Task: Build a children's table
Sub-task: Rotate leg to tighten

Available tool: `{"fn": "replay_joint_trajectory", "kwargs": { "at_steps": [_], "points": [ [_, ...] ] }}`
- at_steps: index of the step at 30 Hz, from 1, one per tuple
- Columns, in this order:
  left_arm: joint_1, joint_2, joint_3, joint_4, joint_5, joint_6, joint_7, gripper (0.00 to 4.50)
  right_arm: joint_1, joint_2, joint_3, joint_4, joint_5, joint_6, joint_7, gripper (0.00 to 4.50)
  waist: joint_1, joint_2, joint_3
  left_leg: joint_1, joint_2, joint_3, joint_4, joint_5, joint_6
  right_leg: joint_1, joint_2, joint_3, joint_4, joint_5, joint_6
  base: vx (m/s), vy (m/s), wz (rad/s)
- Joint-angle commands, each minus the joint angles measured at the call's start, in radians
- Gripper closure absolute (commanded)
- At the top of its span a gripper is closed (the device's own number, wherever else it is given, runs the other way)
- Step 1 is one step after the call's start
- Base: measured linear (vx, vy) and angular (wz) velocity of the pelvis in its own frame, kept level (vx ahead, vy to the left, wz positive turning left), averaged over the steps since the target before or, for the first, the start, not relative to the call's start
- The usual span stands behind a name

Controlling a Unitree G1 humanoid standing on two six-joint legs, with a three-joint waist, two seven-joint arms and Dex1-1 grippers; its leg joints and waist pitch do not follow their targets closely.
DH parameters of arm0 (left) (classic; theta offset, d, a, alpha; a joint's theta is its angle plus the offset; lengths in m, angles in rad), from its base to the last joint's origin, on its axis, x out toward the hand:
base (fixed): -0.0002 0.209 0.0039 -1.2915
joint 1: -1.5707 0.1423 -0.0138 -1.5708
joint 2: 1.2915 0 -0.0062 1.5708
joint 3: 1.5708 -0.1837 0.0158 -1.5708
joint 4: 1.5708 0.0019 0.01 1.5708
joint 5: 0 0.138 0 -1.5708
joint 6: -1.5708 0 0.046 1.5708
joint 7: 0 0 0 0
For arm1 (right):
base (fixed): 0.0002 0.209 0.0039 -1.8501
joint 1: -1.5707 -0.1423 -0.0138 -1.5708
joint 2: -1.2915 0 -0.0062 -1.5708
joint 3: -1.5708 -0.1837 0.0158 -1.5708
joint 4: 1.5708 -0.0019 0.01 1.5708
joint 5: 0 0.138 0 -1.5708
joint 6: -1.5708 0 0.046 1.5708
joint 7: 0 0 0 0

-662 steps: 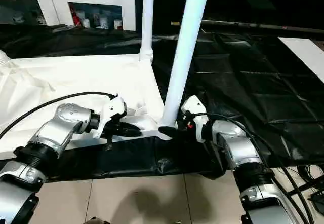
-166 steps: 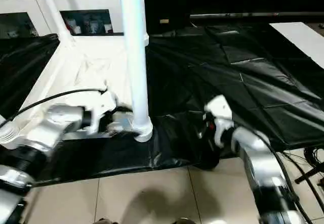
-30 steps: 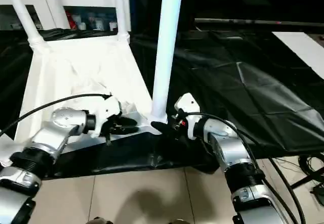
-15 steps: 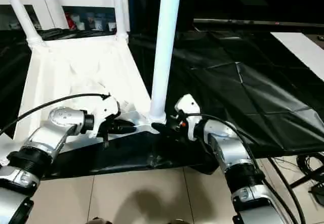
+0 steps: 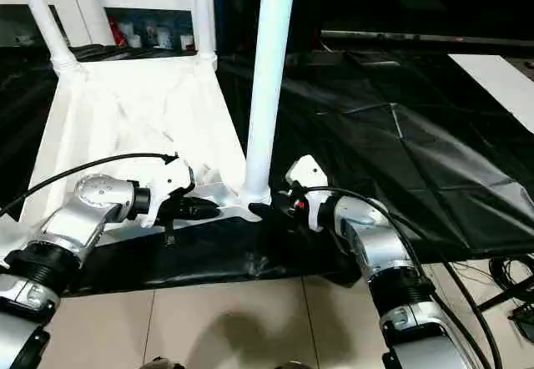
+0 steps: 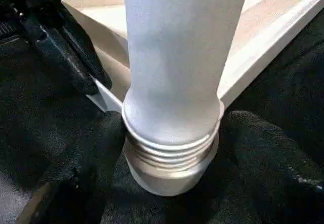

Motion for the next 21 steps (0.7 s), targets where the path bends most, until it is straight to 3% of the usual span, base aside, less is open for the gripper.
{"fn": "replay_joint_trajectory", "kwargs": {
  "at_steps": [1, 13, 14, 21],
  "points": [
    [0.017, -0.012, 0.003, -0.019, -0.028, -0.004, -0.017, 4.47, -0.020, 0.000, 0.003, 0.015, -0.009, -0.015, -0.001, 0.96, 0.002, -0.005, -0.071, 0.013, 0.022, -0.002, -0.068, -0.223, 0.029, 0.042, -0.060, 0.036, -0.074, -0.240, -0.217, 0.000, 0.000, 0.00],
    [0.025, -0.009, -0.002, -0.020, -0.023, -0.010, -0.027, 4.47, -0.075, 0.037, -0.005, 0.111, -0.021, -0.059, -0.021, 0.96, 0.001, -0.003, -0.071, 0.014, 0.023, -0.001, -0.070, -0.226, 0.025, 0.042, -0.059, 0.036, -0.070, -0.221, -0.226, 0.000, 0.000, 0.00],
    [0.027, -0.008, -0.003, -0.022, -0.022, -0.010, -0.028, 4.50, -0.078, 0.038, -0.005, 0.119, -0.021, -0.064, -0.017, 1.25, 0.001, -0.003, -0.071, 0.015, 0.023, -0.001, -0.070, -0.229, 0.025, 0.042, -0.059, 0.036, -0.071, -0.225, -0.226, 0.000, 0.000, 0.00],
    [0.029, -0.001, -0.002, -0.021, -0.021, -0.005, -0.031, 4.50, -0.086, 0.042, -0.004, 0.147, -0.017, -0.079, 0.005, 1.66, 0.001, -0.002, -0.071, 0.015, 0.023, -0.001, -0.070, -0.226, 0.026, 0.042, -0.059, 0.036, -0.070, -0.222, -0.227, 0.000, 0.000, 0.00]
  ]
}}
